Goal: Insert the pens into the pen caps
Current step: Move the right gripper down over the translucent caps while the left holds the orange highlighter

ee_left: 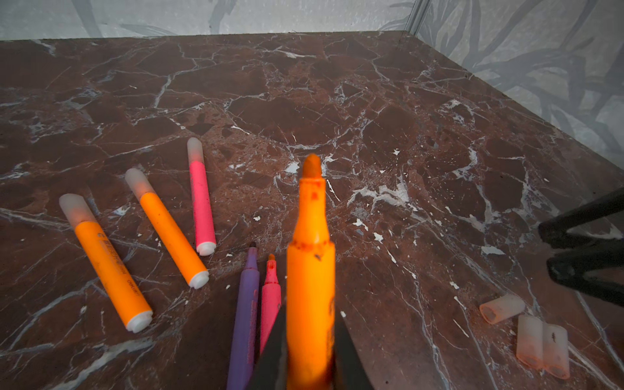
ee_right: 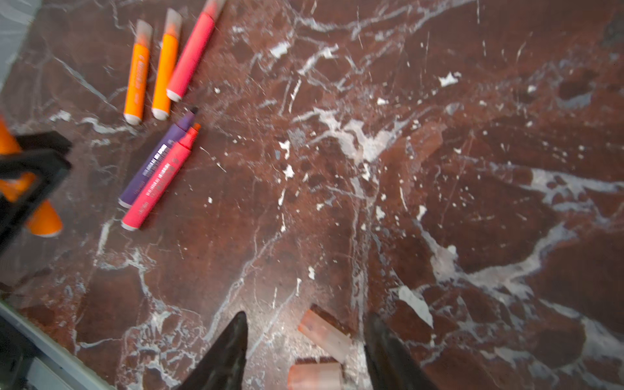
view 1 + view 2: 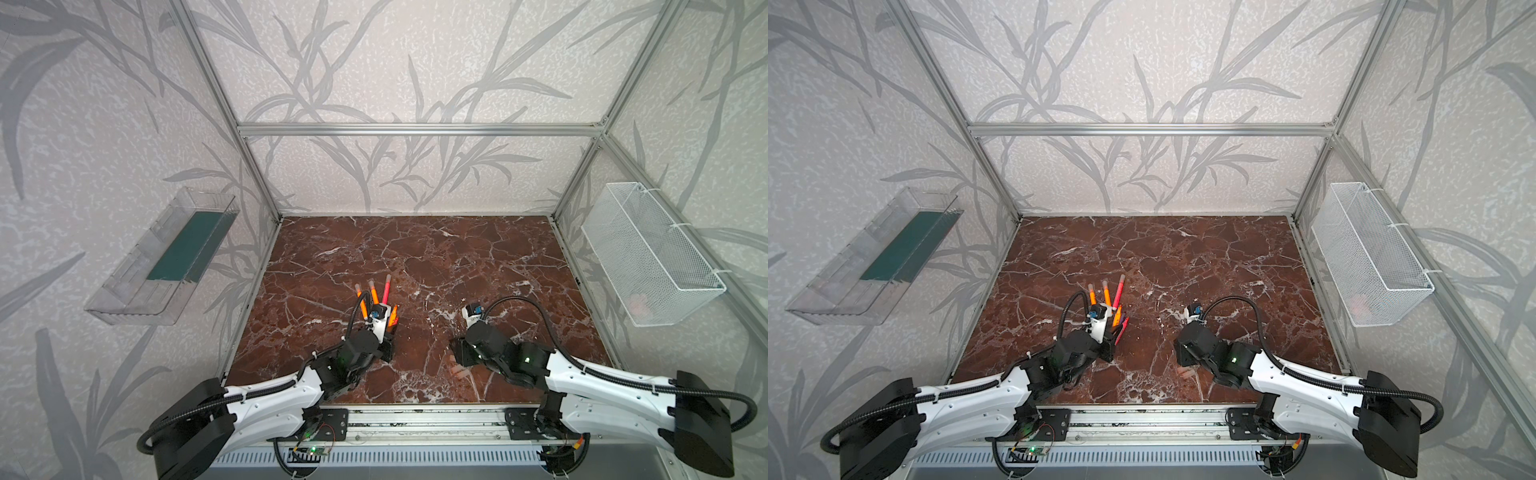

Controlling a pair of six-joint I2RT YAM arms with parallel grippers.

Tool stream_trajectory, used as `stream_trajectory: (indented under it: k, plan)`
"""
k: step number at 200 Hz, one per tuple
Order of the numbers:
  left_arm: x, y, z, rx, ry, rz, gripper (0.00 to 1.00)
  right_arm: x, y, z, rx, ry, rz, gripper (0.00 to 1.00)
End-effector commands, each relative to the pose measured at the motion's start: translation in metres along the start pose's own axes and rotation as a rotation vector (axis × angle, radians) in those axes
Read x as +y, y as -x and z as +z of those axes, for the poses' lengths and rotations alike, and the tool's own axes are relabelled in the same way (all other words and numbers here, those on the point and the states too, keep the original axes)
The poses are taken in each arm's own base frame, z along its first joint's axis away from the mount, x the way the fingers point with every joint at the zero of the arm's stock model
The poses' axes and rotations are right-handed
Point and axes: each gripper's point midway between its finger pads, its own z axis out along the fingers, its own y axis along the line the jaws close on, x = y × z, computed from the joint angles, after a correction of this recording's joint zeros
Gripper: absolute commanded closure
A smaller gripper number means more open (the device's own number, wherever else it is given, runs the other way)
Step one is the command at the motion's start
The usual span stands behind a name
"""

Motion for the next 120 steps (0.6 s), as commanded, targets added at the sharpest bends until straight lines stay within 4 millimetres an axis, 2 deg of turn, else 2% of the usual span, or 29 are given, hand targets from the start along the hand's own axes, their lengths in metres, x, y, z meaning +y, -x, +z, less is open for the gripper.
stream_trajectory:
  k: [1,55,91,120]
  plan:
    - [0.003,-0.001,-0.005,-0.008,0.000,-0.028,1.00,-0.017,-0.028,0.001,0.109,-0.064,-0.012,0.47]
    - [0.006,0.001,-0.012,-0.018,0.003,-0.038,1.00,-0.023,-0.060,-0.007,0.204,-0.121,-0.070,0.46]
    - [0.007,0.000,-0.014,-0.020,0.000,-0.042,1.00,-0.029,-0.074,-0.011,0.226,-0.158,-0.090,0.43]
    - [0.007,-0.001,-0.015,-0.018,-0.003,-0.042,1.00,-0.028,-0.080,-0.006,0.239,-0.157,-0.093,0.39]
